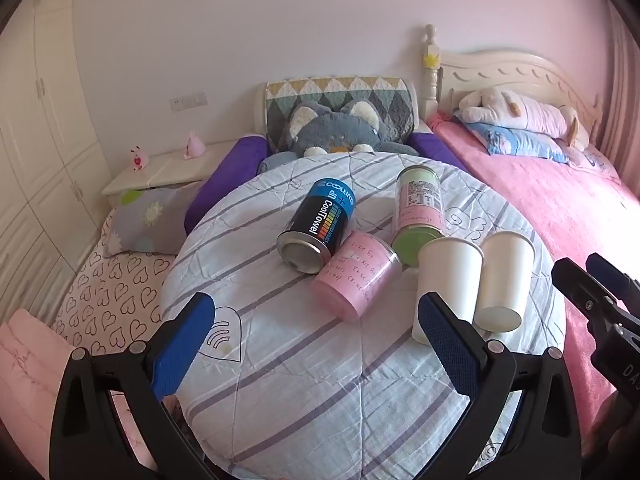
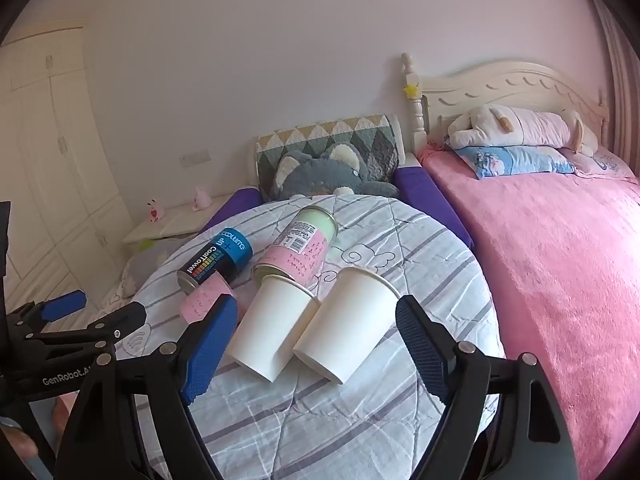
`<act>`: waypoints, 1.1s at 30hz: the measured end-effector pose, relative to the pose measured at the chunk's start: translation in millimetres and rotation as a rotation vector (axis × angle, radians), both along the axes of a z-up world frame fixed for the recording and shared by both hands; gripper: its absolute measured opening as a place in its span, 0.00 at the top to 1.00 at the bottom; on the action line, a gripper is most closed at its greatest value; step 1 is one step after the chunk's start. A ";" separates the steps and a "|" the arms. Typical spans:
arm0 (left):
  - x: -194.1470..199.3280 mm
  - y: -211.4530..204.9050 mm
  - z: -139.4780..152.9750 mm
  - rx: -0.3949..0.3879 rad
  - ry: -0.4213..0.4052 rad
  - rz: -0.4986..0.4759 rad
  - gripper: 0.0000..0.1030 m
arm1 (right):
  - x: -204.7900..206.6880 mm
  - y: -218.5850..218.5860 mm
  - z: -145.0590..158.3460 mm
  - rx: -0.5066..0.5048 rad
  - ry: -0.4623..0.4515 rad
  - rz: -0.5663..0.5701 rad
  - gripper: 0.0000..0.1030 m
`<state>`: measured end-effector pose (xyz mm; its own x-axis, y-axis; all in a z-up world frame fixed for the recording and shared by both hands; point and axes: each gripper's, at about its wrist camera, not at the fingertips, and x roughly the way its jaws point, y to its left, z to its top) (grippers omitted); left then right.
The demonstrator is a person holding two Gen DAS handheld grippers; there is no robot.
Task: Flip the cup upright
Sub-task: 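Move the left gripper toward the white paper cups lying on the bed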
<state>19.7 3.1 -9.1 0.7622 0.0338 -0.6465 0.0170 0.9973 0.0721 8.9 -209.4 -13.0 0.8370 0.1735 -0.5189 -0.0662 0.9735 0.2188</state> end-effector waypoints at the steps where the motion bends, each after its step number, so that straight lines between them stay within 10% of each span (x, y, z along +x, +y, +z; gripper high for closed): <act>1: 1.1 0.2 -0.7 -0.001 0.003 0.000 0.00 | 1.0 -0.2 0.3 -0.001 0.003 0.000 0.20; 33: 17.9 -44.6 -16.1 0.006 0.091 -0.155 0.00 | 8.9 -18.7 -6.9 0.018 0.037 -0.059 0.20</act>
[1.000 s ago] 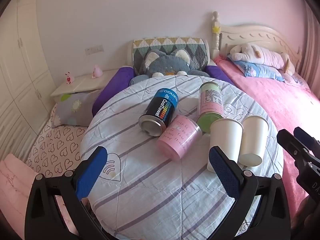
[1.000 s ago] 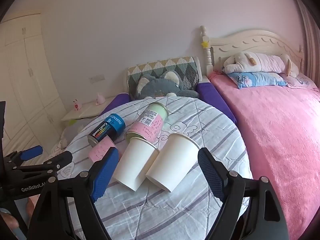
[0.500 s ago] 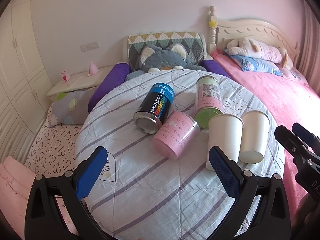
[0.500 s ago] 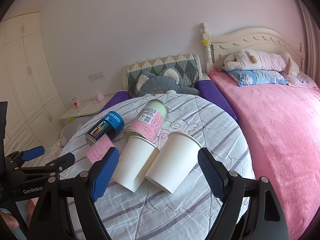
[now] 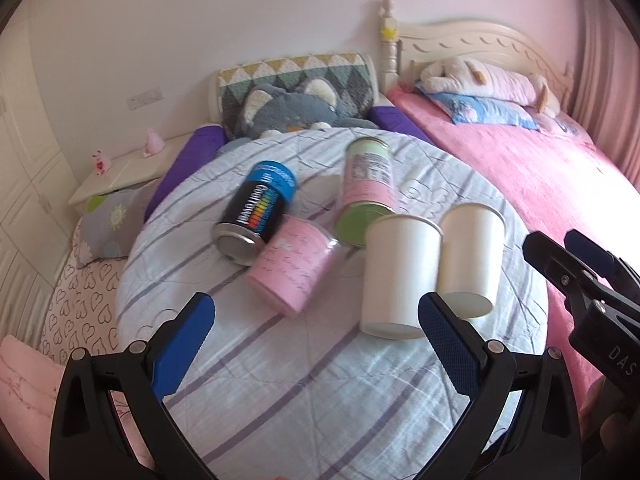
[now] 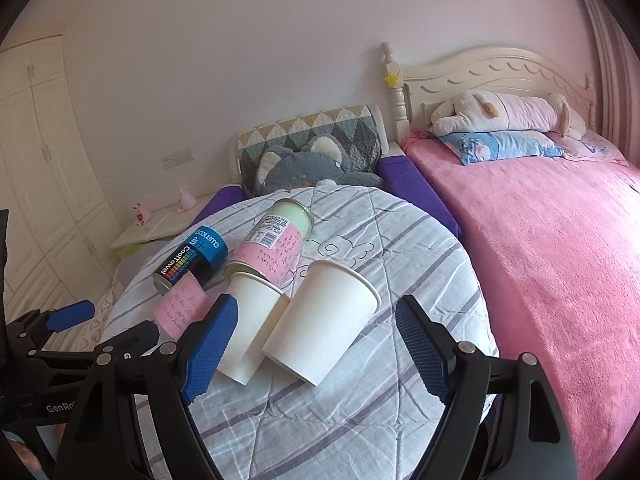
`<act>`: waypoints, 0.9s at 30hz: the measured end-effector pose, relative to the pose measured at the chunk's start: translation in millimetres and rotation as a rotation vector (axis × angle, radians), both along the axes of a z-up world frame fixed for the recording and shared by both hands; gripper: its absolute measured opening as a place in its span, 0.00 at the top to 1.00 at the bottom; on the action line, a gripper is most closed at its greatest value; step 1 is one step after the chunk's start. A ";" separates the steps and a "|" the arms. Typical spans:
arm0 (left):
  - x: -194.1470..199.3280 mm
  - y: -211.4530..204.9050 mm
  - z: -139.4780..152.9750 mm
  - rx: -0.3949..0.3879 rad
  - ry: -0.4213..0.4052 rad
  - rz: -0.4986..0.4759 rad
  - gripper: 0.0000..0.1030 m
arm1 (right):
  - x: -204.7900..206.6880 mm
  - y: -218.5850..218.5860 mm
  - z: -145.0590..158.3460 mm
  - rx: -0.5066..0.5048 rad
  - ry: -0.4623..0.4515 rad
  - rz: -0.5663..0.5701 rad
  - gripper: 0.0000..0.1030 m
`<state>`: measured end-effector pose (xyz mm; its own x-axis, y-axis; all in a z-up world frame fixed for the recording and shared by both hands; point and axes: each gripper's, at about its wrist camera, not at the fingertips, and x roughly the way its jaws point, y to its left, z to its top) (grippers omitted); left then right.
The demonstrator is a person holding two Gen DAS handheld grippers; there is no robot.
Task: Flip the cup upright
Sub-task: 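Move the left gripper toward the white paper cups lying on the bed, then lower the left gripper around the white cup's body and close it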
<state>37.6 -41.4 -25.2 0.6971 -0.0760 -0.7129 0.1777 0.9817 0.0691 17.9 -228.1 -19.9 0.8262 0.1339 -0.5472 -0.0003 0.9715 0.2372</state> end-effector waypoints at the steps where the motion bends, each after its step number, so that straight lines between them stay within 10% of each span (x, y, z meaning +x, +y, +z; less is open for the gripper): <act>1: 1.5 -5.1 -2.1 0.003 0.012 -0.014 0.00 | 0.0 -1.8 -0.7 0.001 0.001 -0.007 0.20; 27: 21.8 -33.8 -8.7 -0.020 0.056 -0.025 0.00 | 16.5 -32.5 -10.9 0.062 0.012 -0.023 0.20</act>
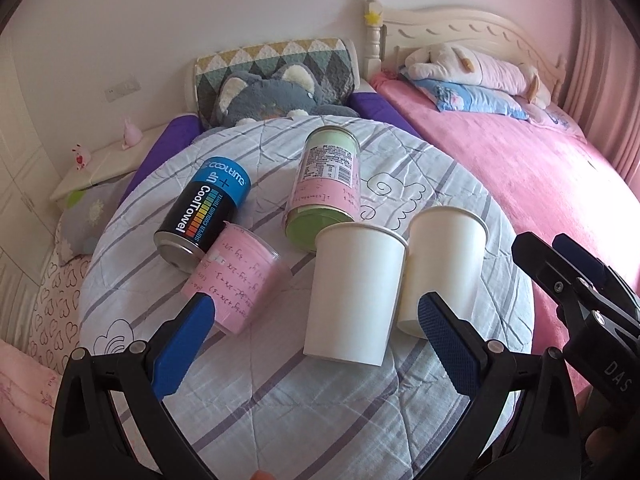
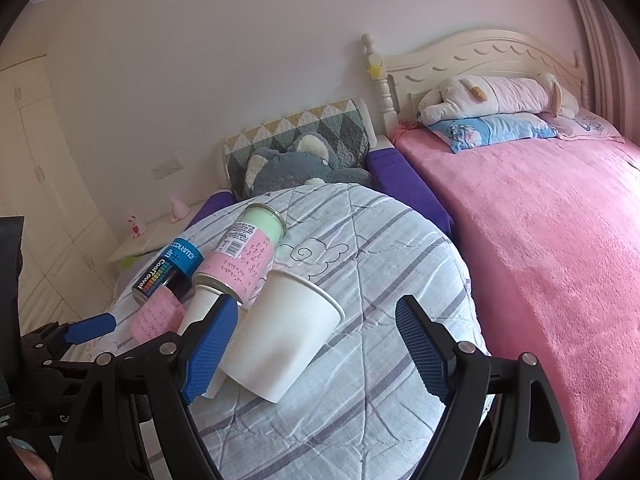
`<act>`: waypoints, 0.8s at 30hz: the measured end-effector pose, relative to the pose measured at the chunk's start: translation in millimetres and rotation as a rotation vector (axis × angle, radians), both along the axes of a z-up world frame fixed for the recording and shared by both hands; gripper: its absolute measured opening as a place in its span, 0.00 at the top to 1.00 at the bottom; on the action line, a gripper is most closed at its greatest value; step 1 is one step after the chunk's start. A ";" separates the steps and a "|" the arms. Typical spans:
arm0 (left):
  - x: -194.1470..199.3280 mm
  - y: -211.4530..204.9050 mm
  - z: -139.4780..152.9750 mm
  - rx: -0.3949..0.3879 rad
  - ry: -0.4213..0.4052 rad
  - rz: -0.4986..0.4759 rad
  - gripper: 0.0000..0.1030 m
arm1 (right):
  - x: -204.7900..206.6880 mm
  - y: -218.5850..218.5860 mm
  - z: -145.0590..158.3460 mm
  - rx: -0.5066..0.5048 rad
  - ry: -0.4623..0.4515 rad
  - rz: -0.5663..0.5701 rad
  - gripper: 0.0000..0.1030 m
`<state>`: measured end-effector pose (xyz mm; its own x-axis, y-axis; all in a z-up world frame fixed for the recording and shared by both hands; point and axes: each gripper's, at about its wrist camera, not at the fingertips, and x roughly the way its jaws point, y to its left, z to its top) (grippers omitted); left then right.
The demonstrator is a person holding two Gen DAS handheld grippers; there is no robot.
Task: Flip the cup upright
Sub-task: 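Lower the left gripper around the white cup's body and close it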
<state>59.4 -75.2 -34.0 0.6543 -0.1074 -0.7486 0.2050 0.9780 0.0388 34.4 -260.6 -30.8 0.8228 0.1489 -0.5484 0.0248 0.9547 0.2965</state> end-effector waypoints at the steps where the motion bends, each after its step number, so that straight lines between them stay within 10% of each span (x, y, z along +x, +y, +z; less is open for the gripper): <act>1: -0.6 0.0 0.4 -0.001 -0.002 0.001 0.00 | 0.1 -0.3 0.5 -0.001 0.000 0.002 0.20; 24: -31.9 -6.8 5.5 0.002 -0.233 0.218 0.00 | -0.5 5.9 7.2 -0.045 -0.121 0.123 0.20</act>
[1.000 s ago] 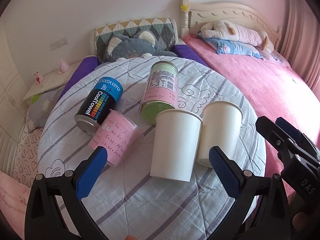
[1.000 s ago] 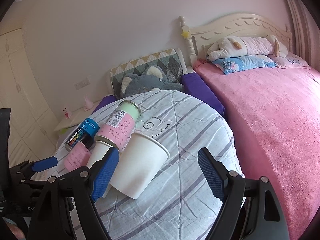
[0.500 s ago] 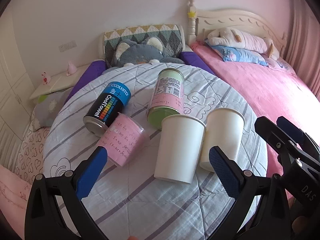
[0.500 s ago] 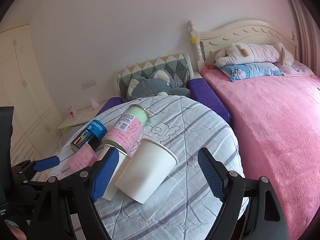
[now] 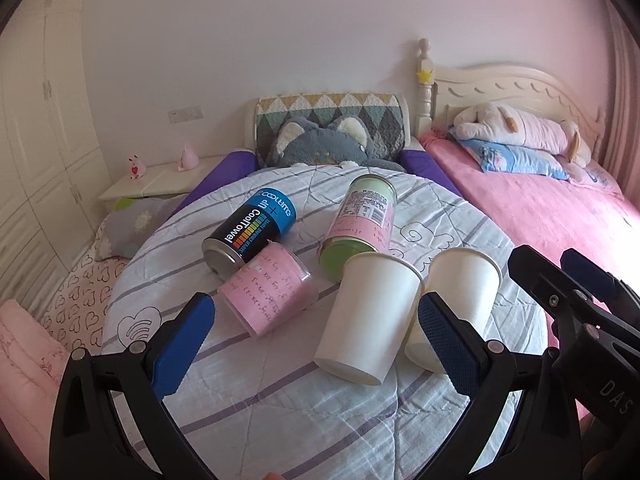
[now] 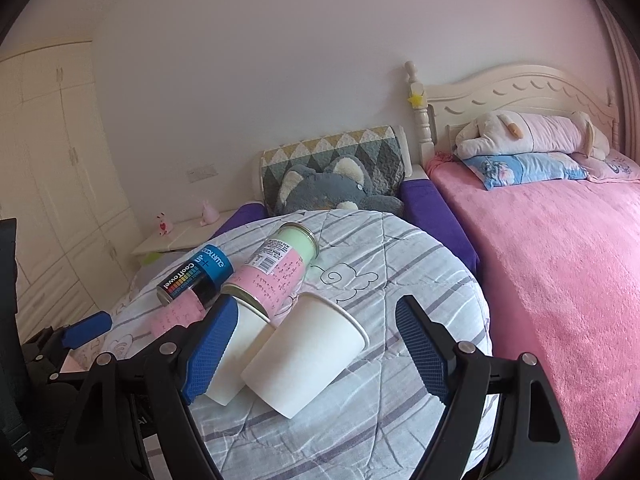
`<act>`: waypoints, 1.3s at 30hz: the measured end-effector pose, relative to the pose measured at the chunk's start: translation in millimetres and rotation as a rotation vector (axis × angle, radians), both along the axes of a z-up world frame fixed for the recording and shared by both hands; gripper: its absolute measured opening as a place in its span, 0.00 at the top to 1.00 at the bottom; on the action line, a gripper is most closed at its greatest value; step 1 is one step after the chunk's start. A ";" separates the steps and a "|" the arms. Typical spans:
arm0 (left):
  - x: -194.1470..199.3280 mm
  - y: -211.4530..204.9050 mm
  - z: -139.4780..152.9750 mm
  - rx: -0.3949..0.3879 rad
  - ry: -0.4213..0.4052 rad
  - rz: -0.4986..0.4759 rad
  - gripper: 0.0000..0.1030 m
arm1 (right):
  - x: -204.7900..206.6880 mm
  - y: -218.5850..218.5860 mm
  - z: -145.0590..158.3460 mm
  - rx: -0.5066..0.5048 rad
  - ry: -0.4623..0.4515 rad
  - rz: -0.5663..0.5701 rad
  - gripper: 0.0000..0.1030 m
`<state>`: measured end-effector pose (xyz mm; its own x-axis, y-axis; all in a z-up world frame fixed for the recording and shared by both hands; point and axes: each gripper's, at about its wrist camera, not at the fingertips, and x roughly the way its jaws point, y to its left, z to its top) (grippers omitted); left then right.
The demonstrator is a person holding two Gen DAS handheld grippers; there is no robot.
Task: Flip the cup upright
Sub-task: 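Lower the left gripper around the white cup's body and close it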
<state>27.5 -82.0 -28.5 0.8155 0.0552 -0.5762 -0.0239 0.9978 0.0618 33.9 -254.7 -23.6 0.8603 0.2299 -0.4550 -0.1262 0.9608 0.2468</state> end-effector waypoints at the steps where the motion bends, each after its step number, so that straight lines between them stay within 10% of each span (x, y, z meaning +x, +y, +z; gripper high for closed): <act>1: -1.3 0.4 0.3 0.003 -0.008 0.005 0.00 | 0.2 -0.8 -0.1 0.002 0.001 0.001 0.20; 23: 7.1 -2.4 -5.0 0.046 0.032 0.011 0.00 | 2.9 -7.2 -4.3 0.018 0.006 0.005 0.20; 39: 45.3 10.8 -34.3 -0.118 0.282 -0.081 0.00 | 12.5 -11.3 -18.9 0.041 0.061 -0.002 0.20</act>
<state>72.8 -71.2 -62.7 0.6217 -0.0842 -0.7787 0.0580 0.9964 -0.0614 46.3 -266.0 -42.5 0.8318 0.2473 -0.4970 -0.1076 0.9501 0.2928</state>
